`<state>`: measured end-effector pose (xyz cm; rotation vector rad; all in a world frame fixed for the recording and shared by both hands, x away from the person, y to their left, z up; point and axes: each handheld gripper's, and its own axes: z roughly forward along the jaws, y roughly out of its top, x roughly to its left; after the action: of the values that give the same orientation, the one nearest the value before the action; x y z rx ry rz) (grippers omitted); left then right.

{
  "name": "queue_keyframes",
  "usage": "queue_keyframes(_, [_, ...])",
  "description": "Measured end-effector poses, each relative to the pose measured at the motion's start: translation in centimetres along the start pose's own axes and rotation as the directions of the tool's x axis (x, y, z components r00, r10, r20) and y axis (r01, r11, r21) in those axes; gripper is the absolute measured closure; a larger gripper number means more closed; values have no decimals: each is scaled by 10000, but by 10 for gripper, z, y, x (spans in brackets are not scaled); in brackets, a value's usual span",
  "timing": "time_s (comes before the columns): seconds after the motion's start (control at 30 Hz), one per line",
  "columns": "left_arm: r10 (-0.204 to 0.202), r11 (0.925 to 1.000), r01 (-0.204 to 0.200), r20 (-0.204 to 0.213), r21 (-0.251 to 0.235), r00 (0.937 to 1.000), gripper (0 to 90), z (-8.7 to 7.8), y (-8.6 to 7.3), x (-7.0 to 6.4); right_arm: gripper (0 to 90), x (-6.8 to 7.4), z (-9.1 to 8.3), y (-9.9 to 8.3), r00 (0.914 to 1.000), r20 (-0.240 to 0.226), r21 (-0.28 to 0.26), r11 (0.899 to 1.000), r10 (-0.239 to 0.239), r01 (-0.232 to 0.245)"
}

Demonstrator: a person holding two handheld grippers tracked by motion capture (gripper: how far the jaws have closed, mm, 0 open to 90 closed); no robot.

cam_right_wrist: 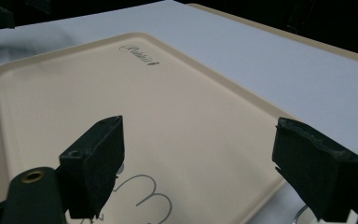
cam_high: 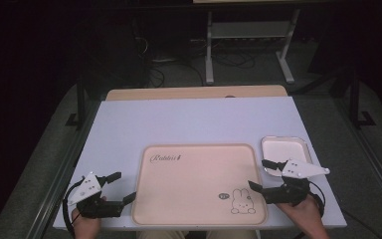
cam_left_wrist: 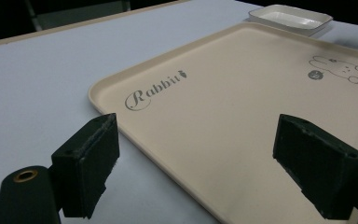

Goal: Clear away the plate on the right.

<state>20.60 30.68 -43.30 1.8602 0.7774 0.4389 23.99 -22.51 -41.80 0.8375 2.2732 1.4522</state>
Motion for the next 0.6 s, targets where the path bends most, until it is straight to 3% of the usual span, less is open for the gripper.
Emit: queue_keyframes(0.6, [29, 10000, -29, 10, 43, 10000, 140, 1, 0, -1, 162, -11, -26, -11, 9992, 261, 83, 9995, 296, -298])
